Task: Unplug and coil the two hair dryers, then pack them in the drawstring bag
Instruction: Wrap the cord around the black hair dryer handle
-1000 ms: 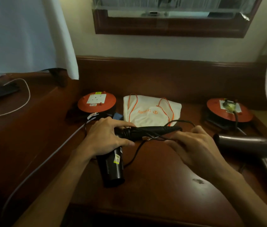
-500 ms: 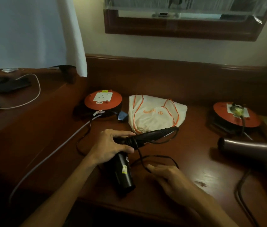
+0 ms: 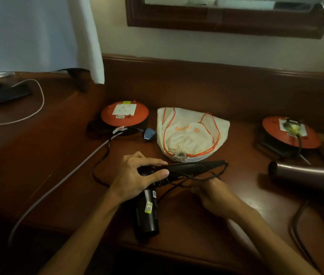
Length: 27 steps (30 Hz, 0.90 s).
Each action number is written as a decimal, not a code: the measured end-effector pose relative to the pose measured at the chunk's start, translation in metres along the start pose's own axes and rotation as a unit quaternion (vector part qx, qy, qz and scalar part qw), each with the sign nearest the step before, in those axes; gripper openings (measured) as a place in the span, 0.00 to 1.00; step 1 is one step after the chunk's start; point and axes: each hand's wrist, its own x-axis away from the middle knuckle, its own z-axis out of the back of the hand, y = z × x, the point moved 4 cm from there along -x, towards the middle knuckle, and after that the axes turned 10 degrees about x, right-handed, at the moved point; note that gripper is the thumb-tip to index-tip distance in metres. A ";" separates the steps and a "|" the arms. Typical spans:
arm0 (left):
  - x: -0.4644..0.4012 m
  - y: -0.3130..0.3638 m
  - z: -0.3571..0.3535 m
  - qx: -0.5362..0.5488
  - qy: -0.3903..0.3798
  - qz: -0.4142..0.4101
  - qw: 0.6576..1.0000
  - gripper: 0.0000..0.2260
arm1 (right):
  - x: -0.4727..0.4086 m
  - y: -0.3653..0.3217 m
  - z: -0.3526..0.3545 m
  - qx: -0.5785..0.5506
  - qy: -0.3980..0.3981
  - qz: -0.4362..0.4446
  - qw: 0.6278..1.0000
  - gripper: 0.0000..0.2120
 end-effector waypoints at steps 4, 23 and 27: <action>0.004 0.002 -0.006 -0.022 -0.042 0.006 0.999 0.16 | -0.034 0.013 0.014 -0.061 -0.103 0.010 0.993 0.06; -0.009 0.031 -0.041 -0.301 -0.288 0.011 0.909 0.18 | -0.043 -0.037 0.063 -0.219 -0.253 -0.024 0.942 0.11; -0.009 0.031 -0.041 -0.274 -0.259 0.022 0.926 0.16 | -0.035 -0.037 0.059 -0.278 -0.254 -0.066 0.924 0.07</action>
